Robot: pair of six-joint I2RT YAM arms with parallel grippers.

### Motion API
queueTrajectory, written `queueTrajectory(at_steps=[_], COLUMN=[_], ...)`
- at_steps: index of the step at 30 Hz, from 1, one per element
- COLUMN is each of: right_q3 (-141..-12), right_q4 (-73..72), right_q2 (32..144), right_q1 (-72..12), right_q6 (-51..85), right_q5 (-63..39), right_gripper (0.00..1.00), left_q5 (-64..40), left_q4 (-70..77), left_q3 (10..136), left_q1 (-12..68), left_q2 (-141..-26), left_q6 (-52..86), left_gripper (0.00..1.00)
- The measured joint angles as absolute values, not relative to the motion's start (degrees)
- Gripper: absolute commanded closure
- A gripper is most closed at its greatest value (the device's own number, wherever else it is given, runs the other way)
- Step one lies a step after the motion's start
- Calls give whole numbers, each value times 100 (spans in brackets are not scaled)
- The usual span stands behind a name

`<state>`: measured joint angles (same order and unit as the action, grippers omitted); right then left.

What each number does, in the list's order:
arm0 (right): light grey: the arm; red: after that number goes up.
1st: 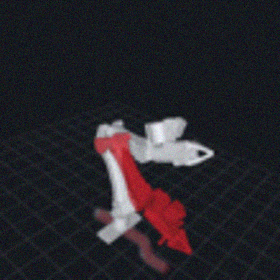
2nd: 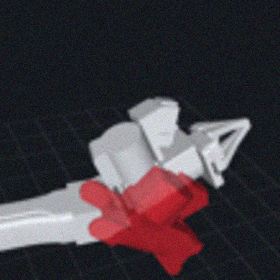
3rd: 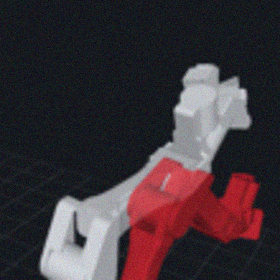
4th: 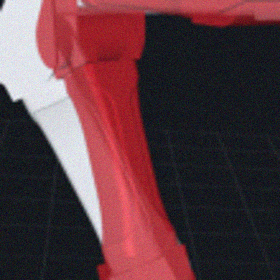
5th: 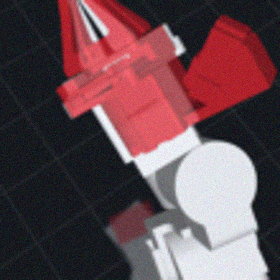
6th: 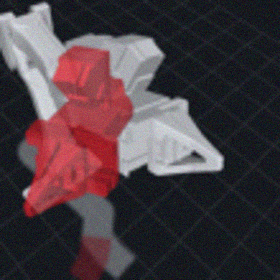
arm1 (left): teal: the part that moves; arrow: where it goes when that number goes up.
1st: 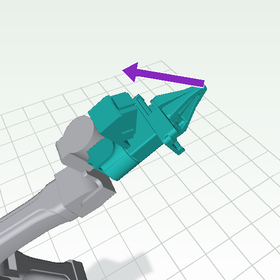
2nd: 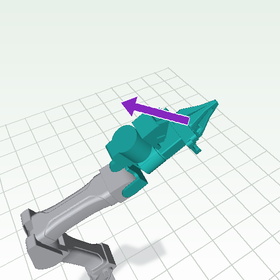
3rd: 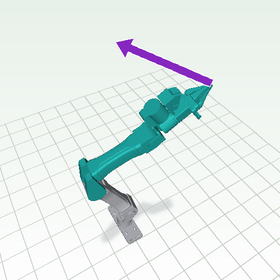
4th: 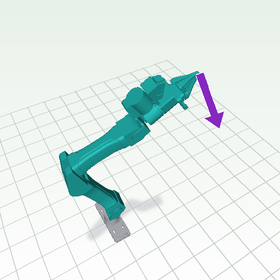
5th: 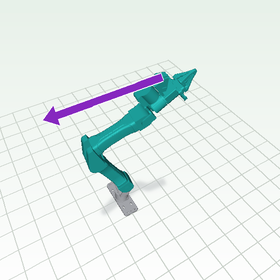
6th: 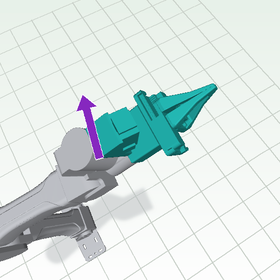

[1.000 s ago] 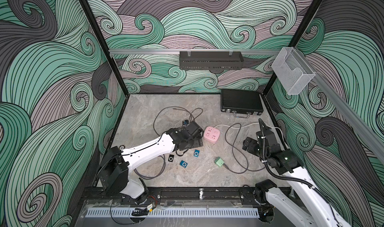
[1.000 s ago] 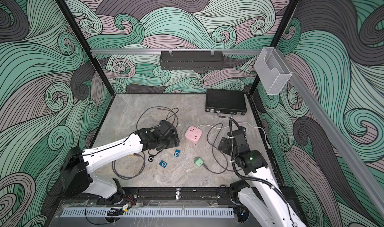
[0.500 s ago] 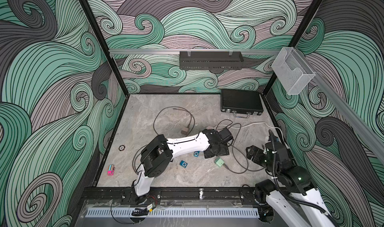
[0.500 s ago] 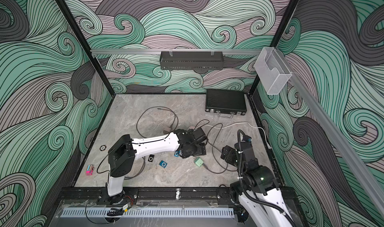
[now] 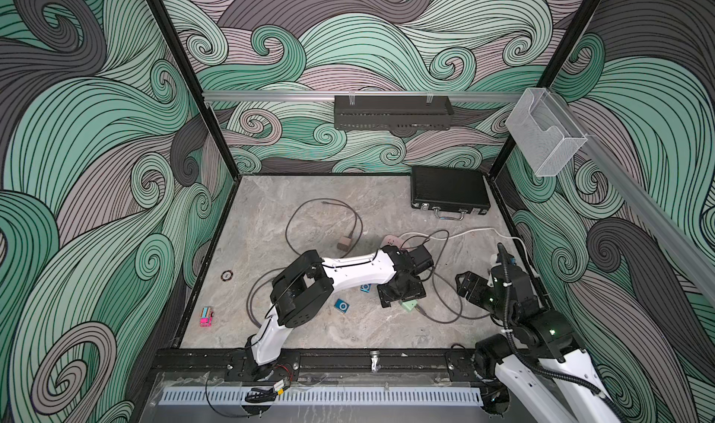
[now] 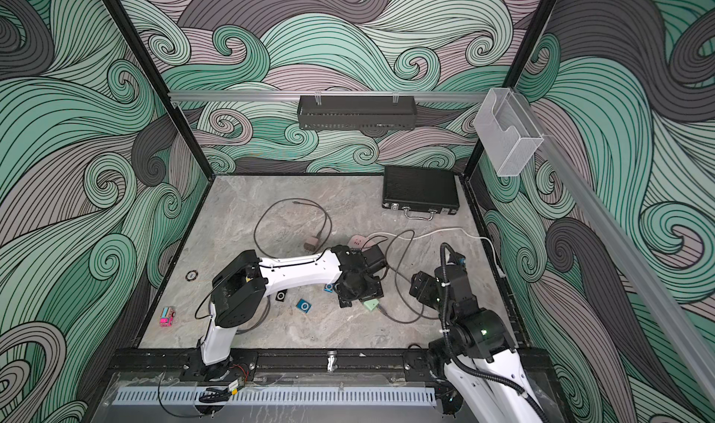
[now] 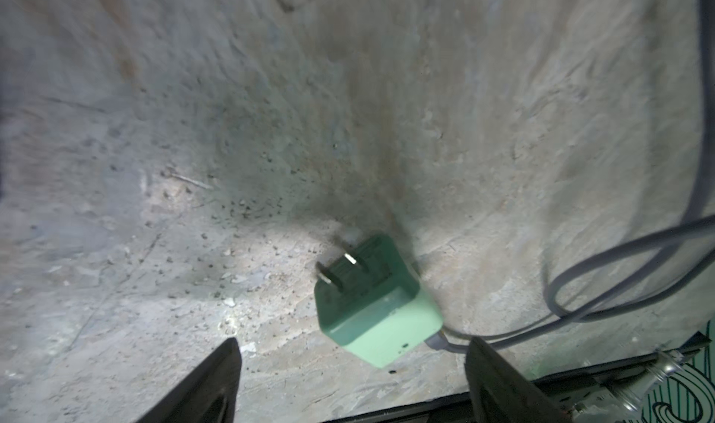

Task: Charge mp3
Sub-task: Pick up the plug from the center of the board.

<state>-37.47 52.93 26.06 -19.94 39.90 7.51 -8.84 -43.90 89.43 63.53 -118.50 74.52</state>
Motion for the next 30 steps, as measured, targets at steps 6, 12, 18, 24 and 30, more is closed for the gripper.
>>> queueTrajectory(at_steps=[6,12,18,24,30], right_q3=[-3662,-3603,-3454,-3363,-3328], right_q4=[5266,5301,5286,5238,5059], right_q2=[2394,2051,2119,2228,2445], right_q1=[-2008,-2008,-2010,-2025,-2032], right_q6=[4053,4101,4108,4108,4106], right_q5=[799,956,998,1011,996], right_gripper=[21,22,23,24,24], left_q5=[-1109,-1142,-1160,-1151,-1116], left_q4=[-4412,-4445,-4431,-4436,-4399], left_q3=[9096,9177,9107,9039,8877], left_q1=[6353,6346,6302,6235,6073], left_q2=[-12178,-12250,-12248,-12213,-12125], left_q6=[7673,7822,7977,8077,8027], left_gripper=[14,19,29,42,57])
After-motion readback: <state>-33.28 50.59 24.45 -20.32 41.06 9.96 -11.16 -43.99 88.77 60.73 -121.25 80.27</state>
